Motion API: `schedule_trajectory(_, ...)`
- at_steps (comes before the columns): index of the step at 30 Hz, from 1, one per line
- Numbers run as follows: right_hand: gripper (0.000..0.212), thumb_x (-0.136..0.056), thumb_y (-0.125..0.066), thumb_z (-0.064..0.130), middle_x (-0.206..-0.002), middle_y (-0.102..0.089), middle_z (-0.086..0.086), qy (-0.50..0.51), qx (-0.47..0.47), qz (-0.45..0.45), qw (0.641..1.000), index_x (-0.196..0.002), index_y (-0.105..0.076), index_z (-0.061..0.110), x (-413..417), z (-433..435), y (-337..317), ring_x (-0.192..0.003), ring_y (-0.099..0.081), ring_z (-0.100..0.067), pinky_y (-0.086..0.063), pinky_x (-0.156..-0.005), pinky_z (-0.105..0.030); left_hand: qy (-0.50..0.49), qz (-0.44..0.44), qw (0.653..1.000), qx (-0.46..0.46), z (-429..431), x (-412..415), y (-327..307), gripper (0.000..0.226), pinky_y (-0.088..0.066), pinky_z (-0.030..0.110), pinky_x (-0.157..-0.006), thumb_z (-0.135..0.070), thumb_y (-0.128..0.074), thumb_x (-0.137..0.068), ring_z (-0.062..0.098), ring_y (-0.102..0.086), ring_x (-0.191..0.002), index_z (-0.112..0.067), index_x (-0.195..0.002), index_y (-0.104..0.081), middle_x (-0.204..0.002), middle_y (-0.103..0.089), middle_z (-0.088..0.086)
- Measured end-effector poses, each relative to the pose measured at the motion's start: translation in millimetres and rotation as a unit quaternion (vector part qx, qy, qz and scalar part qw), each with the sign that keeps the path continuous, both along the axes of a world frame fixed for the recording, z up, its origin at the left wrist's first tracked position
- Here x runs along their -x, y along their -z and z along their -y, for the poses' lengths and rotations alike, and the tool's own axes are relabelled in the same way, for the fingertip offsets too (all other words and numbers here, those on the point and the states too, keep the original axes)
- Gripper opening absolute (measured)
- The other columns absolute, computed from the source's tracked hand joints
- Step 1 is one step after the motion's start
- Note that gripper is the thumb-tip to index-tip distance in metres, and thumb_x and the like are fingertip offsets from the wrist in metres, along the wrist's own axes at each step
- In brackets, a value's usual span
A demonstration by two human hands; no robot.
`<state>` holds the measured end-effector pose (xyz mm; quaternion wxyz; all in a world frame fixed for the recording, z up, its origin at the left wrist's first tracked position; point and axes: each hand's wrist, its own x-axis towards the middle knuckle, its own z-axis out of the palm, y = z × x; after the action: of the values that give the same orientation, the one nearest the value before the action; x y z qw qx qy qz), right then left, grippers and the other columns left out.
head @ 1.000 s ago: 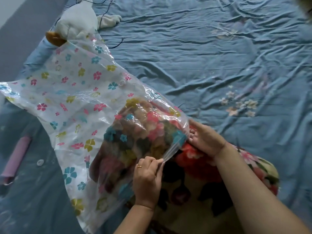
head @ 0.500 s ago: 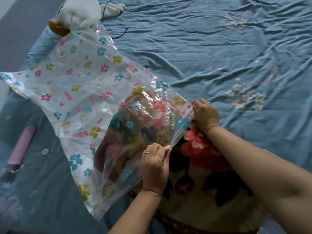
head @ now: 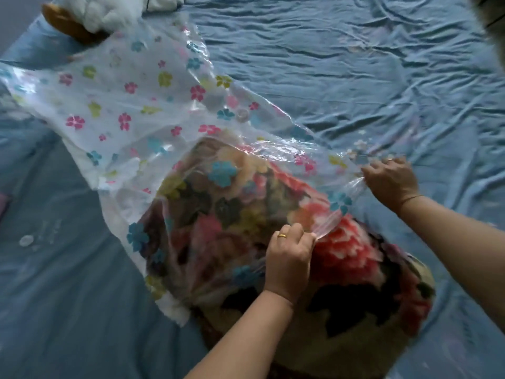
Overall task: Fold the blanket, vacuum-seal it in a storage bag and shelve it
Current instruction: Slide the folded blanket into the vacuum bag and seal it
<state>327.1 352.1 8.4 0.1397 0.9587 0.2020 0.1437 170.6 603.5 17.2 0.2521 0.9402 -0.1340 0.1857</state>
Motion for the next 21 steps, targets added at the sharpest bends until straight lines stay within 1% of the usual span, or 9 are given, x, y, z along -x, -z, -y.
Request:
schedule_trajectory(2, 0.025, -0.078, -0.041, 0.013, -0.058, -0.061, -0.015, 0.017, -0.025, -0.006, 1.000, -0.068, -0.063, 0.009, 27.4, 8.1, 15.5, -0.050, -0.061, -0.033, -0.050, -0.060, -0.037, 0.020, 0.008, 0.999, -0.025, -1.5, 9.6, 3.6, 0.010, -0.042, 0.034, -0.060, -0.012, -0.074, -0.081, 0.024, -0.052, -0.065, -0.017, -0.076, -0.066, -0.072, -0.053, 0.003)
schedule_trajectory(4, 0.023, -0.076, -0.042, 0.014, -0.055, -0.059, -0.015, 0.035, -0.038, -0.025, 0.998, -0.061, -0.059, 0.009, 53.7, 5.7, 30.9, -0.049, -0.060, -0.033, -0.049, -0.056, -0.037, 0.035, 0.023, 0.998, -0.037, -13.3, 25.1, 14.2, 0.004, -0.040, 0.035, -0.060, -0.013, -0.069, -0.084, 0.023, -0.051, -0.067, -0.016, -0.087, -0.069, -0.074, -0.056, 0.004)
schedule_trajectory(5, 0.021, -0.075, -0.043, 0.015, -0.054, -0.059, -0.015, 0.049, -0.040, -0.040, 0.997, -0.060, -0.058, 0.010, 63.0, 2.3, 35.6, -0.049, -0.060, -0.033, -0.048, -0.055, -0.036, 0.032, 0.024, 0.999, -0.036, -22.5, 34.0, 20.1, 0.009, -0.039, 0.034, -0.062, -0.013, -0.066, -0.086, 0.022, -0.050, -0.071, -0.016, -0.093, -0.070, -0.078, -0.058, 0.004)
schedule_trajectory(9, 0.022, -0.075, -0.045, 0.020, -0.053, -0.058, -0.014, 0.101, -0.046, -0.089, 0.990, -0.059, -0.056, 0.011, 84.0, 2.3, 35.9, -0.050, -0.061, -0.033, -0.047, -0.054, -0.037, -0.038, -0.020, 0.998, -0.042, -68.3, 70.9, 39.9, 0.021, -0.040, 0.034, -0.074, -0.023, -0.053, -0.089, 0.023, -0.050, -0.083, -0.019, -0.108, -0.059, -0.094, -0.061, 0.005)
schedule_trajectory(13, 0.024, -0.074, -0.042, 0.022, -0.054, -0.058, -0.016, 0.100, -0.045, -0.101, 0.989, -0.060, -0.057, 0.010, 121.0, 23.3, 31.5, -0.050, -0.061, -0.035, -0.048, -0.052, -0.040, -0.045, -0.055, 0.996, -0.058, -84.9, 87.9, 37.5, 0.006, -0.036, 0.033, -0.069, -0.020, -0.057, -0.087, 0.023, -0.047, -0.076, -0.016, -0.086, -0.061, -0.083, -0.059, 0.005)
schedule_trajectory(16, 0.028, -0.073, -0.042, 0.023, -0.056, -0.059, -0.021, 0.159, -0.051, -0.163, 0.972, -0.063, -0.060, 0.005, 136.4, 23.7, 22.3, -0.051, -0.062, -0.038, -0.052, -0.052, -0.043, -0.031, -0.067, 0.996, -0.052, -73.3, 96.4, 33.1, 0.015, -0.037, 0.032, -0.065, -0.010, -0.071, -0.077, 0.023, -0.048, -0.070, -0.016, -0.076, -0.057, -0.077, -0.056, 0.003)
schedule_trajectory(18, 0.032, -0.074, -0.044, 0.022, -0.066, -0.061, -0.026, 0.176, -0.063, -0.163, 0.969, -0.076, -0.066, -0.001, 133.7, 14.9, 16.7, -0.056, -0.063, -0.043, -0.053, -0.057, -0.048, -0.051, -0.077, 0.995, -0.029, -69.8, 100.3, 33.2, 0.016, -0.038, 0.031, -0.065, -0.007, -0.073, -0.074, 0.022, -0.050, -0.069, -0.016, -0.074, -0.060, -0.076, -0.057, 0.003)
schedule_trajectory(19, 0.038, -0.076, -0.044, 0.023, -0.077, -0.063, -0.028, 0.167, -0.076, -0.139, 0.973, -0.090, -0.068, -0.003, 129.0, 9.9, 12.9, -0.062, -0.064, -0.045, -0.054, -0.063, -0.049, -0.066, -0.080, 0.994, -0.021, -70.2, 100.6, 33.2, 0.015, -0.039, 0.030, -0.065, -0.006, -0.073, -0.074, 0.022, -0.050, -0.068, -0.015, -0.073, -0.060, -0.075, -0.057, 0.003)
schedule_trajectory(21, 0.053, -0.081, -0.045, 0.031, -0.108, -0.061, -0.029, 0.128, -0.132, -0.084, 0.979, -0.123, -0.058, 0.001, 119.5, -3.8, -2.1, -0.085, -0.063, -0.046, -0.048, -0.078, -0.049, -0.084, -0.079, 0.993, -0.016, -72.8, 99.5, 35.1, 0.014, -0.039, 0.030, -0.066, -0.007, -0.072, -0.075, 0.022, -0.051, -0.068, -0.015, -0.073, -0.061, -0.074, -0.056, 0.003)
